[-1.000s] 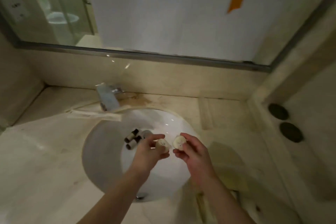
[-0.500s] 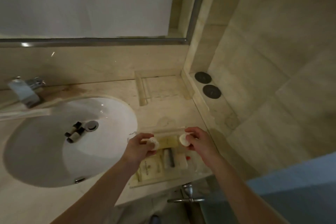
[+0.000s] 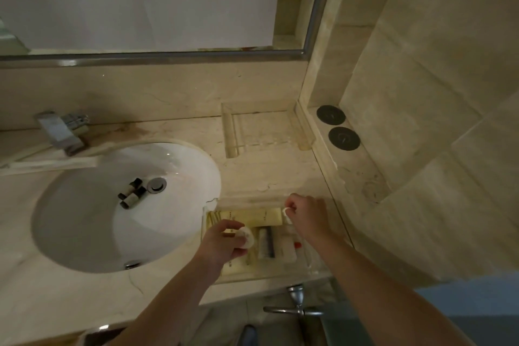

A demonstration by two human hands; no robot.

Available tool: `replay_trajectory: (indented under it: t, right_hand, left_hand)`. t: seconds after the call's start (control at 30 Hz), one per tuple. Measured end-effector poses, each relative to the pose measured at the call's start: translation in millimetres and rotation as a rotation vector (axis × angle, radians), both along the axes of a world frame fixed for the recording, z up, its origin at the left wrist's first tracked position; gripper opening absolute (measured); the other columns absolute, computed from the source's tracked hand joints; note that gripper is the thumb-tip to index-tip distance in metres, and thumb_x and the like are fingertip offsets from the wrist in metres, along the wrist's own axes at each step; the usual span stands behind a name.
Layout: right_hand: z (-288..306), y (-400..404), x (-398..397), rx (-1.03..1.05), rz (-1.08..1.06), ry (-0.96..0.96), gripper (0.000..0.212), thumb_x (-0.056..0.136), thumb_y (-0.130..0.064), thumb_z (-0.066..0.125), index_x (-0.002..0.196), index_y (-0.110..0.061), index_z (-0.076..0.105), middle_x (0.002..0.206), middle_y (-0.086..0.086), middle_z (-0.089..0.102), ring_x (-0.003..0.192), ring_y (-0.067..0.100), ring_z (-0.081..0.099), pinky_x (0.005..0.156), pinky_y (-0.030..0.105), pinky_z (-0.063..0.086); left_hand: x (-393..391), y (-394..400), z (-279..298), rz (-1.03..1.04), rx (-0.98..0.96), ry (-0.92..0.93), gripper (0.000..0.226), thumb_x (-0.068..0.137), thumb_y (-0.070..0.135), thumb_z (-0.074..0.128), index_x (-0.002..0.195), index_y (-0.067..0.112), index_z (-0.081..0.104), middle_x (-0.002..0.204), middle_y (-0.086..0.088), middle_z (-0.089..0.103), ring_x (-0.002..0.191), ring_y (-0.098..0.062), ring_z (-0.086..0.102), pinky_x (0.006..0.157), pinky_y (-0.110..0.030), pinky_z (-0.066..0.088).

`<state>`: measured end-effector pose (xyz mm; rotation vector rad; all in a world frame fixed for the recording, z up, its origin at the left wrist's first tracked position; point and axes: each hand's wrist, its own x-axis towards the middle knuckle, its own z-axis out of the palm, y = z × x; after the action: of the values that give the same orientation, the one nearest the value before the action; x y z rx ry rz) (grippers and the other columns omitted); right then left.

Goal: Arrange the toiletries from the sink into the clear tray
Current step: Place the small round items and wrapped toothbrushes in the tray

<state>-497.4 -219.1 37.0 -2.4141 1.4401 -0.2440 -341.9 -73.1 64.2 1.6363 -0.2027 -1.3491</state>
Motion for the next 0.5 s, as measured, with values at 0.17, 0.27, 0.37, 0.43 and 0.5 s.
replay_trajectory:
  t: [0.17, 0.27, 0.37, 0.43, 0.5]
  right_hand:
    - [-13.4, 3.2, -7.8, -0.148, 0.07, -0.024, 0.015, 0.078, -0.014, 0.07, 0.092, -0.015, 0.066, 0.094, 0.005, 0.063, 0.079, 0.026, 0.06, 0.071, 0.034, 0.047]
    - [-13.4, 5.3, -9.8, -0.094, -0.035, -0.112, 0.027, 0.083, -0.014, 0.065, 0.11, -0.016, 0.062, 0.112, 0.005, 0.054, 0.089, 0.024, 0.058, 0.076, 0.034, 0.053]
    - [-4.8, 4.3, -13.9, -0.01, -0.126, -0.272, 0.021, 0.087, -0.016, 0.059, 0.109, -0.018, 0.06, 0.109, 0.002, 0.056, 0.085, 0.017, 0.059, 0.073, 0.035, 0.054]
    - [1.7, 5.4, -18.8, 0.12, -0.045, -0.324, 0.019, 0.086, -0.017, 0.06, 0.105, -0.021, 0.061, 0.099, -0.003, 0.059, 0.076, 0.011, 0.057, 0.07, 0.034, 0.055]
    - [7.1, 10.5, -24.7, 0.263, 0.069, -0.309, 0.025, 0.083, -0.02, 0.063, 0.108, -0.024, 0.063, 0.095, -0.006, 0.06, 0.071, 0.004, 0.054, 0.072, 0.033, 0.055]
  left_hand:
    - [-7.9, -7.2, -2.6, -0.002, -0.004, 0.042, 0.023, 0.076, -0.013, 0.064, 0.09, 0.007, 0.064, 0.098, -0.021, 0.063, 0.091, -0.033, 0.064, 0.07, -0.035, 0.057]
    - [-13.2, -14.9, -1.9, -0.011, 0.007, 0.04, 0.025, 0.076, -0.012, 0.066, 0.093, 0.006, 0.062, 0.1, -0.022, 0.063, 0.092, -0.032, 0.065, 0.07, -0.035, 0.058]
    - [-21.6, -26.0, -2.3, -0.018, 0.021, 0.011, 0.027, 0.075, -0.011, 0.068, 0.094, 0.005, 0.057, 0.101, -0.022, 0.061, 0.091, -0.033, 0.065, 0.067, -0.035, 0.059]
    - [-28.6, -35.0, -4.5, -0.051, 0.049, -0.052, 0.029, 0.073, -0.009, 0.072, 0.092, 0.005, 0.055, 0.102, -0.022, 0.061, 0.092, -0.034, 0.065, 0.067, -0.036, 0.059]
    - [-37.2, -43.5, -5.4, -0.089, 0.058, -0.081, 0.03, 0.071, -0.009, 0.073, 0.089, 0.005, 0.054, 0.095, -0.023, 0.063, 0.084, -0.032, 0.065, 0.064, -0.035, 0.058]
